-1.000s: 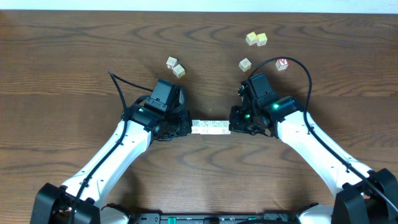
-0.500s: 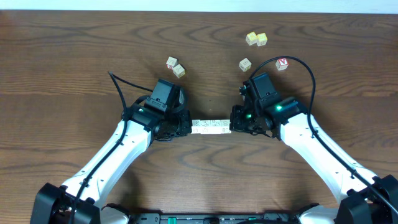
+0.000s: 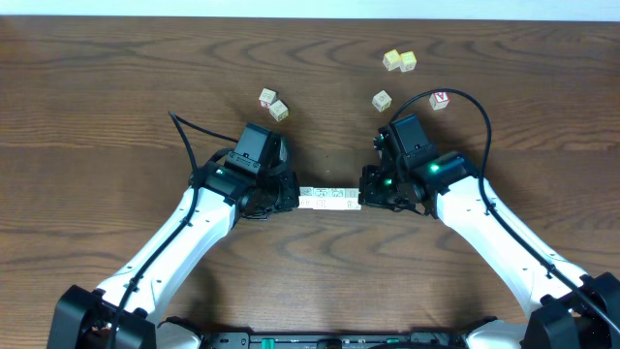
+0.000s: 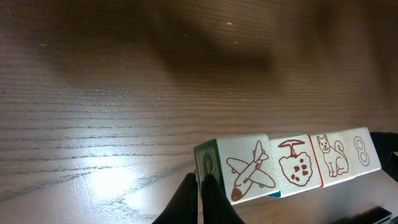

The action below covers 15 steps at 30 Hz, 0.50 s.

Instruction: Lift 4 blocks

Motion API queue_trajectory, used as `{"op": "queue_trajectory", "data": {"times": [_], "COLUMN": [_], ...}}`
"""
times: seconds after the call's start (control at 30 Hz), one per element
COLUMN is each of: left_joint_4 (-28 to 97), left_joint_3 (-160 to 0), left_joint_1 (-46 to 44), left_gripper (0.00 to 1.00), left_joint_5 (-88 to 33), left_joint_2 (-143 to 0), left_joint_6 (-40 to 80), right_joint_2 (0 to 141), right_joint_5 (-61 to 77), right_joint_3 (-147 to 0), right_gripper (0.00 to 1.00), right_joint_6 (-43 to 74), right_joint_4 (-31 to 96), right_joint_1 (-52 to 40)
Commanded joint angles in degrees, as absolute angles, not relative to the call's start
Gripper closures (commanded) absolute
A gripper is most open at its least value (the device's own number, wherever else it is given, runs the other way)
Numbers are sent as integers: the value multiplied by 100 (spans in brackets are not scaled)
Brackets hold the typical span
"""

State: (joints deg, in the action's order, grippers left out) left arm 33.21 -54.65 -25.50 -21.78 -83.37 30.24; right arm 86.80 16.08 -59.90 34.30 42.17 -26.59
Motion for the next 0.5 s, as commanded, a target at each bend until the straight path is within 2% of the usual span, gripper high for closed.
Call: {"op": "queue_trajectory", "data": {"times": [0.0,0.47], "left_joint_4": [3183,3188], "left_joint_3": [-5590,-5612], "left_joint_1": [-2661,-2661], "left_gripper": [93,93], "left_joint_5": [-2936,-2939], "left_joint_2": [-8219,-8217], "left_joint_6": [3138,3135], "right_joint_2": [8560,8560], "right_joint_5": [2486,2486], "right_joint_3": [-6038,-6038], "right_gripper": [99,99], "right_joint_6": [3531,3533], "right_joint_4": [4106,4073], "right_joint_1": [-2786,-2783]}}
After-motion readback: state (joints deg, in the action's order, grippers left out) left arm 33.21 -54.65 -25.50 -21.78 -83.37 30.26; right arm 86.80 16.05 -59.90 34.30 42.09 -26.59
